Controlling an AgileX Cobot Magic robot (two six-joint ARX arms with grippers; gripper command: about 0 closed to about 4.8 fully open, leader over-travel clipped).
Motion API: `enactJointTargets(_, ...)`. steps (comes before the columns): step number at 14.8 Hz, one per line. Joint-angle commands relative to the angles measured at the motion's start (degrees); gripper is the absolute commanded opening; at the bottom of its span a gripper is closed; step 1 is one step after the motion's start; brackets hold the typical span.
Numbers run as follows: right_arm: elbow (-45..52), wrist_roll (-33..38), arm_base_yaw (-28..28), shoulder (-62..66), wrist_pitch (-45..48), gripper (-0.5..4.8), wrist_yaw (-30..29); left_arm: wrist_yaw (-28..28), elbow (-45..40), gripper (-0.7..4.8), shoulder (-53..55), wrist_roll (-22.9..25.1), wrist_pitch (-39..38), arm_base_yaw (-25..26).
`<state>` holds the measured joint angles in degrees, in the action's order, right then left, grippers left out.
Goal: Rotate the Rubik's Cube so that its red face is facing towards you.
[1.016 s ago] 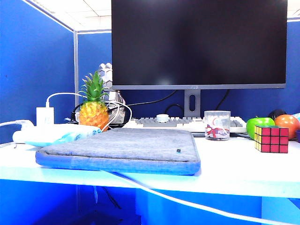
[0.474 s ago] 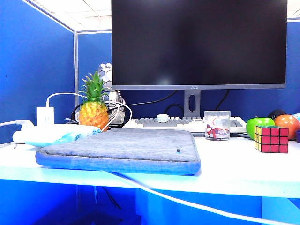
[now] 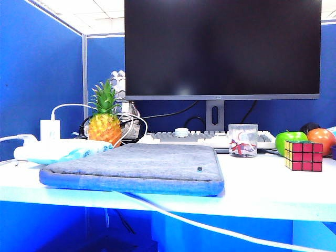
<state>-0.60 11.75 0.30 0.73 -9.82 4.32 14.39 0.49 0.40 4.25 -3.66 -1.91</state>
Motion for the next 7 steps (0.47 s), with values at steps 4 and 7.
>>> enactJointTargets(4,0.5,0.0,0.0,0.0,0.5,-0.01,-0.2,-0.1,0.1,0.27,0.0,0.0,3.1,0.9)
enactJointTargets(7,0.5,0.0,0.0,0.0,0.5,-0.01,-0.2,-0.1,0.1,0.27,0.0,0.0,2.9,0.9)
